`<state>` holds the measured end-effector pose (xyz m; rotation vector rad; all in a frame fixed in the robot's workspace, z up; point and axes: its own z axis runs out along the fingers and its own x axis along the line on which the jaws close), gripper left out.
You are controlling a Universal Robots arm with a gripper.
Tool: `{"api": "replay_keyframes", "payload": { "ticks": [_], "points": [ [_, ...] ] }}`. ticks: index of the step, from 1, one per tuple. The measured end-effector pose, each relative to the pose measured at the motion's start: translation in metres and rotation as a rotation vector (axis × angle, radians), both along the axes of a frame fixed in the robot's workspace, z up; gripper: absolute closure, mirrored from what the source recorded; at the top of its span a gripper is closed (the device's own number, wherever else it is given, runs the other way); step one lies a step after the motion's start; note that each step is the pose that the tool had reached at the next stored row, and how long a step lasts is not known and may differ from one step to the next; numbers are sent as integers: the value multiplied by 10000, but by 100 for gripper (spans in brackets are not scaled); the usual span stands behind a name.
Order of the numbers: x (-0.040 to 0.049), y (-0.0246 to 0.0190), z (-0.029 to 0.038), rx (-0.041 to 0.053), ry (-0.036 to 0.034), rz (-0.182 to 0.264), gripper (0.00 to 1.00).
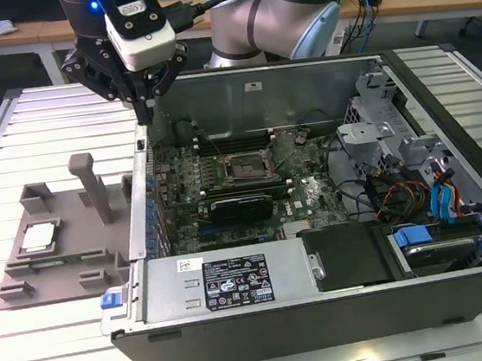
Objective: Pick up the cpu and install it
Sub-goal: 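Reach for the cpu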
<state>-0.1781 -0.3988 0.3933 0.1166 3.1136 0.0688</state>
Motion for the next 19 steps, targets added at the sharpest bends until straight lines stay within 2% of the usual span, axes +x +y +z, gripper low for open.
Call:
{"api": "replay_keyframes", "payload": {
  "ticks": [9,19],
  "points": [
    [-237,0,0,0,0,1,89],
    [-453,0,0,0,0,1,89]
  ]
}}
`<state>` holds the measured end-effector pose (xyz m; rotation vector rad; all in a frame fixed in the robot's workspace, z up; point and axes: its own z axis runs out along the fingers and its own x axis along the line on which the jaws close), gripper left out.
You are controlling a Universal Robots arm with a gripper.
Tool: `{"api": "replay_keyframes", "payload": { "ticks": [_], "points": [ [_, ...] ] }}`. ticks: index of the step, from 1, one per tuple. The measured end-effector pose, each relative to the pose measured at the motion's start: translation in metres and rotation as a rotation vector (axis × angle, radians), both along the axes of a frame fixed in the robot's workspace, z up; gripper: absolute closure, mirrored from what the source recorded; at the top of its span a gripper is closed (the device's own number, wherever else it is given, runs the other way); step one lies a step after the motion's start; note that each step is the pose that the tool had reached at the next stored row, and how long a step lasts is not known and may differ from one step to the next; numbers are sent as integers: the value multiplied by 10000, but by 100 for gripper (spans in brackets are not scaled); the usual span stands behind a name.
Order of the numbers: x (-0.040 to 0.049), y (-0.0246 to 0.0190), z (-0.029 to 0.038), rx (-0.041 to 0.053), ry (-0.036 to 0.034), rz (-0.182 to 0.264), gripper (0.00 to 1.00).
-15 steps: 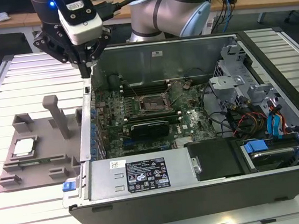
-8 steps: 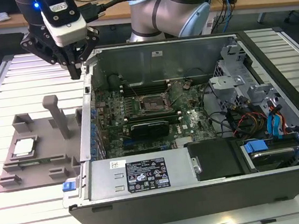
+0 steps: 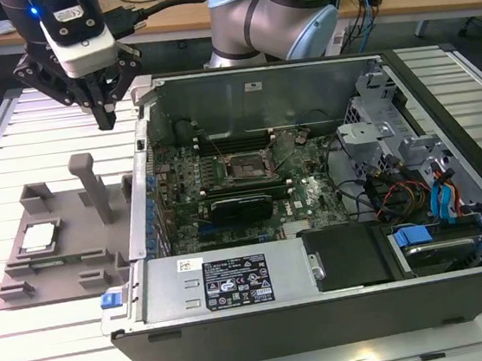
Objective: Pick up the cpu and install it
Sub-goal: 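Reach for the cpu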
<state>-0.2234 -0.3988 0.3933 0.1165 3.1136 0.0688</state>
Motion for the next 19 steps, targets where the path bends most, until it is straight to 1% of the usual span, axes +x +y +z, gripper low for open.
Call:
{"api": "replay_keyframes", "payload": {
  "ticks": [2,7,10,14,16,19],
  "points": [
    [-29,0,0,1,0,0,89],
    [-163,0,0,1,-1,0,89],
    [-207,0,0,1,-1,0,89],
    [-312,0,0,1,-1,-1,89],
    [-341,0,0,1,0,-1,89],
    [-430,0,0,1,-1,0,89]
  ]
}}
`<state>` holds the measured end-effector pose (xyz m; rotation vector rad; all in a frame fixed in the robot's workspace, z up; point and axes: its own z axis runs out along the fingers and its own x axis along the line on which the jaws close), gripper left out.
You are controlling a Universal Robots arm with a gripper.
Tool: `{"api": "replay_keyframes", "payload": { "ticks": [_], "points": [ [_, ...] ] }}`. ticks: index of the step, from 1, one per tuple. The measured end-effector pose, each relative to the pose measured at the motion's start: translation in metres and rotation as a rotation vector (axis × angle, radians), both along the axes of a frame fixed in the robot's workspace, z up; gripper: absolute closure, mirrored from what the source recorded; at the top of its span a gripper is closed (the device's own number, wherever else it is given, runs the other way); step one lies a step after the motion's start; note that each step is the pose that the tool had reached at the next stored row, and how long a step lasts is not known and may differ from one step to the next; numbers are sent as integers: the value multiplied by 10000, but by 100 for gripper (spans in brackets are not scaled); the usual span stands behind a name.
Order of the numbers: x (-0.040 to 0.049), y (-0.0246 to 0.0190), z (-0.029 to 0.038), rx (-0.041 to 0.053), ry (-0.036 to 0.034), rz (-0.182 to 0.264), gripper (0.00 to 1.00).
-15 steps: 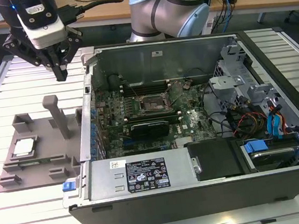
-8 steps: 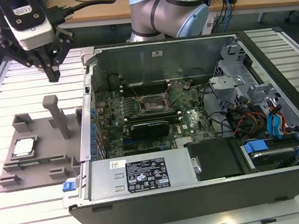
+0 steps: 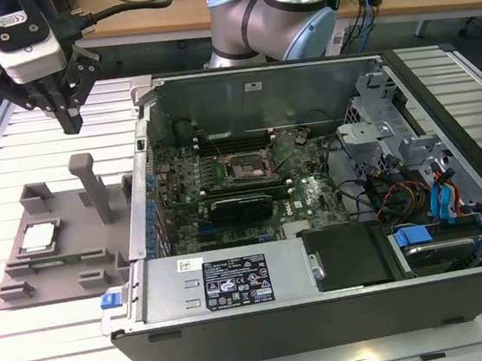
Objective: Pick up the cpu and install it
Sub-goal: 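Reach for the cpu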
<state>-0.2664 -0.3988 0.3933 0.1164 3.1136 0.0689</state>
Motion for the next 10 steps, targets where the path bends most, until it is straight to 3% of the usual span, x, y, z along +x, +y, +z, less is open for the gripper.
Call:
{"api": "replay_keyframes", "payload": {
  "ticks": [3,10],
  "points": [
    [-90,0,0,-1,0,-1,89],
    [-200,0,0,0,0,-1,89]
  ]
}}
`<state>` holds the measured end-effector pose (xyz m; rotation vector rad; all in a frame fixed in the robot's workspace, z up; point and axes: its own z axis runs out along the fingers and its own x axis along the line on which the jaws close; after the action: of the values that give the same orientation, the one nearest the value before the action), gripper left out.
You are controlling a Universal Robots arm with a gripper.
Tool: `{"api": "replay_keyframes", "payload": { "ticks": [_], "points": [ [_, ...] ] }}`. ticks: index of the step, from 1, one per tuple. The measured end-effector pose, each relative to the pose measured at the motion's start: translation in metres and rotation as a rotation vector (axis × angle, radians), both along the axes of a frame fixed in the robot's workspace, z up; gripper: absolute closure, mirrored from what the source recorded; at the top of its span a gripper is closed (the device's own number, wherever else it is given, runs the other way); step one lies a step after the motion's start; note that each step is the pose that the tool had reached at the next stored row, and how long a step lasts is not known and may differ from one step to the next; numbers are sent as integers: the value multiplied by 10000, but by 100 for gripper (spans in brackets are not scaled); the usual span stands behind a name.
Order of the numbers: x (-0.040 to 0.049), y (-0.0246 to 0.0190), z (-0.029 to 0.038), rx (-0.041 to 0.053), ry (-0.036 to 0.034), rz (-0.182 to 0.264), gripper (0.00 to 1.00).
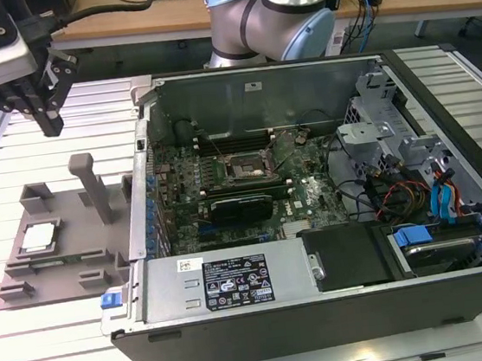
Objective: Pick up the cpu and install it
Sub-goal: 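Reach for the cpu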
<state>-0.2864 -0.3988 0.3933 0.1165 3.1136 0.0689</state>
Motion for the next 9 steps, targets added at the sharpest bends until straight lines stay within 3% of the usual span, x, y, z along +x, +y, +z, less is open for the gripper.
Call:
{"api": "replay_keyframes", "payload": {
  "ticks": [4,9],
  "points": [
    [-57,0,0,0,0,0,89],
    [-209,1,0,0,0,-1,89]
  ]
}}
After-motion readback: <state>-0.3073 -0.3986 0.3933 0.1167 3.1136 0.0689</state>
